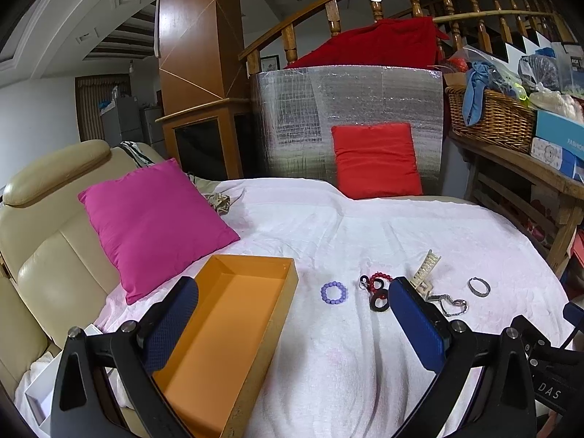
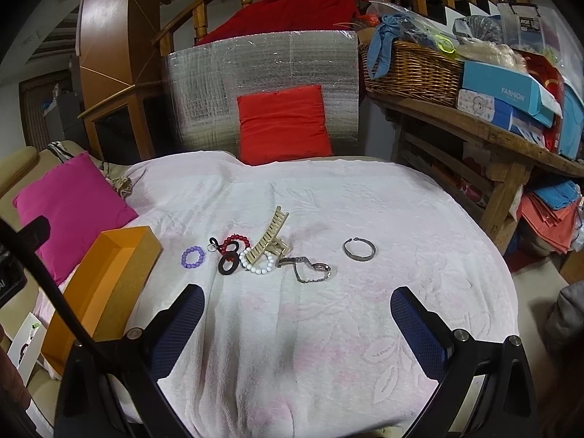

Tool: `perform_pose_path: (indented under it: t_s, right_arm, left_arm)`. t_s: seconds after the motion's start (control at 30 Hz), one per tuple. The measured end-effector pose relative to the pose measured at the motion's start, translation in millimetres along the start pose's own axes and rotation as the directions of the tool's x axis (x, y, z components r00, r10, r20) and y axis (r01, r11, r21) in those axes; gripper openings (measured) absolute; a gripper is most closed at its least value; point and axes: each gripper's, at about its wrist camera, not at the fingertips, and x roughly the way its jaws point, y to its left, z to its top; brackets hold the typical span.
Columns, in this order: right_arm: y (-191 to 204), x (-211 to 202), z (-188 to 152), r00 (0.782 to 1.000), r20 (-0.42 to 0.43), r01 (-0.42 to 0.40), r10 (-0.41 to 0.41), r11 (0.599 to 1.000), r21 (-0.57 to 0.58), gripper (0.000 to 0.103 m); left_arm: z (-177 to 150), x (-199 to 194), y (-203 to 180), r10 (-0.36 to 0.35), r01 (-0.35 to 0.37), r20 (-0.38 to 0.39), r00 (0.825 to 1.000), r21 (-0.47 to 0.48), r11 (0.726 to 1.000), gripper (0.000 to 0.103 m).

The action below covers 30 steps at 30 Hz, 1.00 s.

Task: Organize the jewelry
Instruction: 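Move both tools toward the jewelry laid out on the bed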

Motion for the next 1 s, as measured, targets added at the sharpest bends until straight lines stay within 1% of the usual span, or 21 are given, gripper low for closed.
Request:
perform_pose_path:
  t_s: [0.4, 0.63, 1.0]
  right_arm:
    - [-9.4, 16.3, 1.5, 1.0, -0.014, 0.009, -0.008, 1.0, 0.02, 0.103]
    - [-14.6, 31.3, 4.9, 1.0, -0.021, 0.015, -0.014, 1.0, 0.027, 0.103]
    - [-24.0, 74.9, 22.4, 0.999, -0.023, 0.027, -0.026, 0.998, 0.054, 0.103]
  left_arm:
    - [0.8, 13.0, -9.2, -0.001, 0.001, -0.008, 1.0, 0.017, 1.0, 0.103]
    - [4.0, 28.8, -19.4, -0.007, 0.007, -0.02, 1.0, 0.029, 1.0, 0.103]
    - [9.2, 73.1, -42.7, -0.007, 0.009, -0.049, 0.999, 0.04, 0.999, 0.103]
